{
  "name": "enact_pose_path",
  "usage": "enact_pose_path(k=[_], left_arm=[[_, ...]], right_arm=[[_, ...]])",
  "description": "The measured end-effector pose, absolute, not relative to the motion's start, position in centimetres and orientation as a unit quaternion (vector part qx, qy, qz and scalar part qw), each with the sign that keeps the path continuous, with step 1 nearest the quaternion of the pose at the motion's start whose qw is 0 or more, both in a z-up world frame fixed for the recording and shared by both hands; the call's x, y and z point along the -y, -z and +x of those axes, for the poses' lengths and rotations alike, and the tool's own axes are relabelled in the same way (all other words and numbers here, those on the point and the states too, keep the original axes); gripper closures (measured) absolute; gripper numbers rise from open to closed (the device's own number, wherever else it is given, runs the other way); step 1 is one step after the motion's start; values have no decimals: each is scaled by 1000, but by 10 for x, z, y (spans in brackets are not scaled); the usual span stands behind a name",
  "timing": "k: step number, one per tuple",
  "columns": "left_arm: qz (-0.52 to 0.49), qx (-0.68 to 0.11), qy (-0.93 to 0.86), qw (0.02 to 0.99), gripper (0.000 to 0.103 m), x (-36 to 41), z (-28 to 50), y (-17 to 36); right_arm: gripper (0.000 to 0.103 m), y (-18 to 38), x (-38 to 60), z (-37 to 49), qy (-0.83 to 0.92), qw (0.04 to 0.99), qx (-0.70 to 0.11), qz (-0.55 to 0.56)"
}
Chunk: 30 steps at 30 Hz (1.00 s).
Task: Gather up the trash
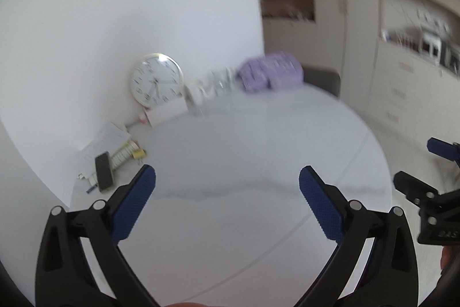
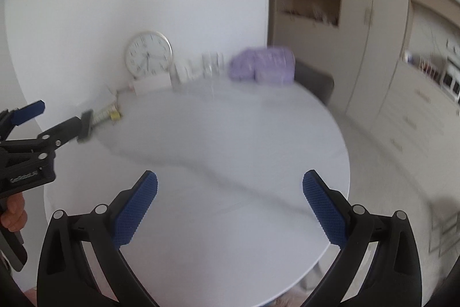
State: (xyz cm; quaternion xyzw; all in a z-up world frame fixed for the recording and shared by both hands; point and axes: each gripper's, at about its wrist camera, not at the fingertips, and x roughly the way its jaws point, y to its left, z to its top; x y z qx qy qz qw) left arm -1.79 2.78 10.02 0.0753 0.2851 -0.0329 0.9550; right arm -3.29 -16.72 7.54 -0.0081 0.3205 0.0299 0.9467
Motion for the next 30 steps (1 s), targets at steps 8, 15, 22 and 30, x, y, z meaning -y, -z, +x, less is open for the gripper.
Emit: enact_pose_path(k=[8,15,22,30], left_arm=[[40,-213,-19,976,7,-52,-14,-176],[-3,-216,-40,976,7,-57,-11,-186],[-4,-233,-30,972,7,-54,-20,-176],[1,-241,-15,970,7,-42,-26,-172]], right_arm=[[2,-177,149,-48,-54,977,-202,-29],[2,-198,140,-56,-69,982,-172,-15],[2,-187,133,-51,-78,980,-184,-16],[2,-178,133,-51,-77,978,-193,-19]])
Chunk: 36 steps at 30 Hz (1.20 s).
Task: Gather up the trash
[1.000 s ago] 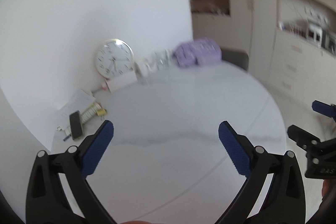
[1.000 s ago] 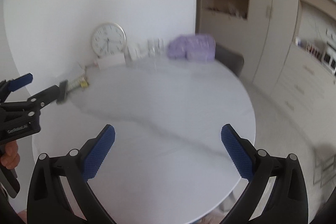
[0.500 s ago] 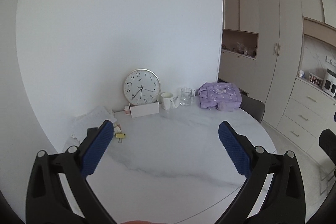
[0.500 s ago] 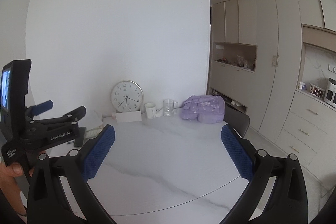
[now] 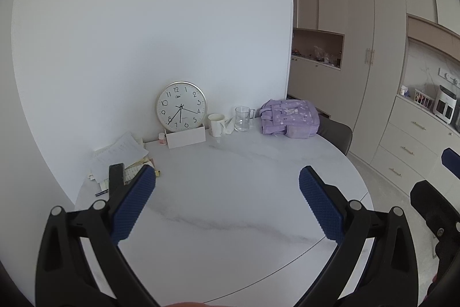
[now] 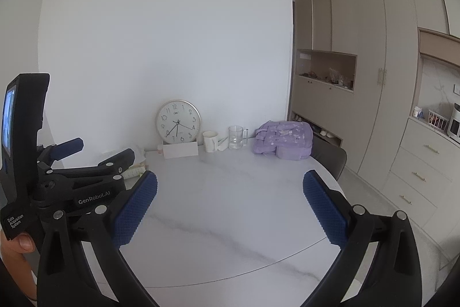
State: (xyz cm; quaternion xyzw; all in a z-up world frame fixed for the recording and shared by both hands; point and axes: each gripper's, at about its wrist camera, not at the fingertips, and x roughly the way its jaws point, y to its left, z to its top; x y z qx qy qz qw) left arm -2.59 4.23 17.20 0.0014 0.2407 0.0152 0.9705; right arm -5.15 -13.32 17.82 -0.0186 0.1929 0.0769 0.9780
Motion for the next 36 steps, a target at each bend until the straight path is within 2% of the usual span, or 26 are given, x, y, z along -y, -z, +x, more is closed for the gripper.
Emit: enact_pose_path(k=[36], left_arm=[[6,-252,11,968,7,-33,-20,-164]], right_arm=[[2,-163,126,-56,-109,972,-209,-9]])
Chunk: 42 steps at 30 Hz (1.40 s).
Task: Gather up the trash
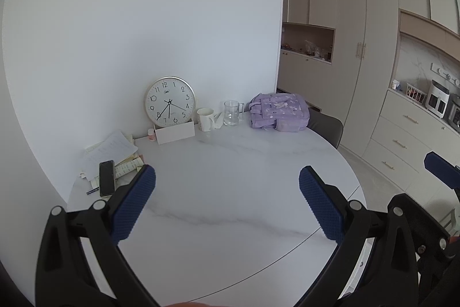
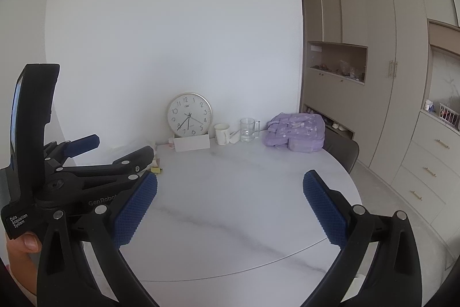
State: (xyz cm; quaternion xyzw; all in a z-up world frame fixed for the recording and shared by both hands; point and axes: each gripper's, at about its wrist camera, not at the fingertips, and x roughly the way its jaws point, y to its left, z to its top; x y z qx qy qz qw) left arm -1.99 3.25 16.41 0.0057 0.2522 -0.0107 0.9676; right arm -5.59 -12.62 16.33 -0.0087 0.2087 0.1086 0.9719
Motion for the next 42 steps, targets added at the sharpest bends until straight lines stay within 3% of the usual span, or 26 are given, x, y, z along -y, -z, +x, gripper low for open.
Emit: enact_pose_path(k=[42], left_arm=[[7,-253,15,967,7,-32,-23,-163]], right_arm=[[2,-161,122,-57,-112,971,-213,-8]])
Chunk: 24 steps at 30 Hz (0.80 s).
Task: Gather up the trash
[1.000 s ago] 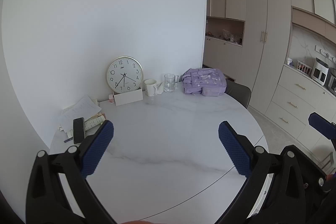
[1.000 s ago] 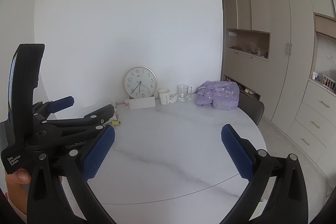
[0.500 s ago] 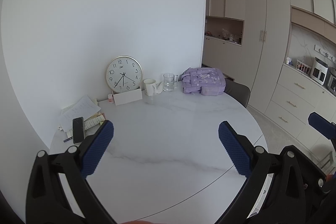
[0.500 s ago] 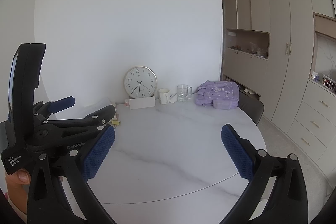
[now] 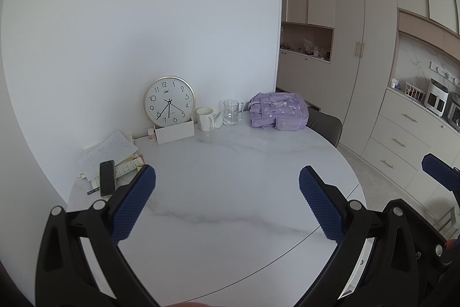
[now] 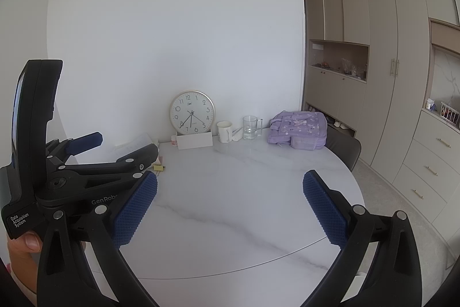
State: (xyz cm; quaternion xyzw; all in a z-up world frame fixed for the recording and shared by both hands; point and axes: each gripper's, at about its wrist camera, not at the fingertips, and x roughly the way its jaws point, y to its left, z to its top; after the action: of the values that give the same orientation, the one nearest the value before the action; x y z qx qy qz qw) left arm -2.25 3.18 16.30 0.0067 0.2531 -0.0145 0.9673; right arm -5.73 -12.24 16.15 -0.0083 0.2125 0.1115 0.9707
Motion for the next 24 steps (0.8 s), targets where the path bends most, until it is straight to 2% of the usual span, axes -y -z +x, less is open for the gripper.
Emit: enact_pose_path(k=[24], left_arm=[[7,-257,16,966,8,-31,-25,-160]], right_arm=[[2,-159,122,-61,-108,971,-213,-10]])
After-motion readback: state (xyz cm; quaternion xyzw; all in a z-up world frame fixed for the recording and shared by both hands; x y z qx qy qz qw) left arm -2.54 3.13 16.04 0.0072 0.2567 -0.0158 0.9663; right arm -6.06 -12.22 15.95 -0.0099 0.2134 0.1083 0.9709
